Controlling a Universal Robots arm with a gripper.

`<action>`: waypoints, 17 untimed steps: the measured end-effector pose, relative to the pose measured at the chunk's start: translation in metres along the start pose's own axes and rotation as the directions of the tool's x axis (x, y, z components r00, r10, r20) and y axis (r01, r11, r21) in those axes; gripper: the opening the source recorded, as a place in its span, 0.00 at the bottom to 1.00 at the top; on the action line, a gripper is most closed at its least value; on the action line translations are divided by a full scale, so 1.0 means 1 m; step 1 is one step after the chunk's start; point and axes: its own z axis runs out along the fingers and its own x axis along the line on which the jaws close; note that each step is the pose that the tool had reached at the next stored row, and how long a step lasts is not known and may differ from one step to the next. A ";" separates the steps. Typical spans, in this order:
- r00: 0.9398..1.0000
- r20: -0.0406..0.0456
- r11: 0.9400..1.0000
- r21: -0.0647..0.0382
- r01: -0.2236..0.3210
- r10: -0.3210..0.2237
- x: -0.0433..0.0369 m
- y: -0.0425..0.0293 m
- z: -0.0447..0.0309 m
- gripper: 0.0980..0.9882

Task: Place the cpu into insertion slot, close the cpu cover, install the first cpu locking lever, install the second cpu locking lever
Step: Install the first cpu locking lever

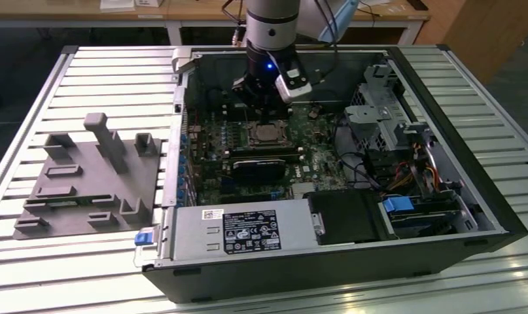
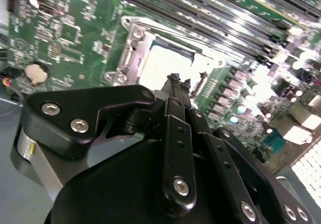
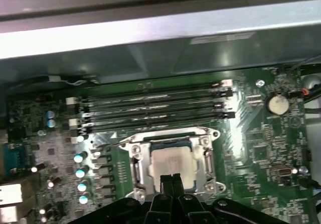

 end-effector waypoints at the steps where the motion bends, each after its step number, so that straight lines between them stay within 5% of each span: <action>1: 1.000 0.000 1.000 0.000 0.000 0.000 0.0030 -0.0004 -0.0001 0.00; 14: 1.000 0.009 1.000 -0.001 -0.001 0.001 0.0447 -0.0062 -0.0006 0.00; 17: 1.000 0.012 1.000 -0.011 -0.001 0.001 0.0483 -0.0067 -0.0009 0.00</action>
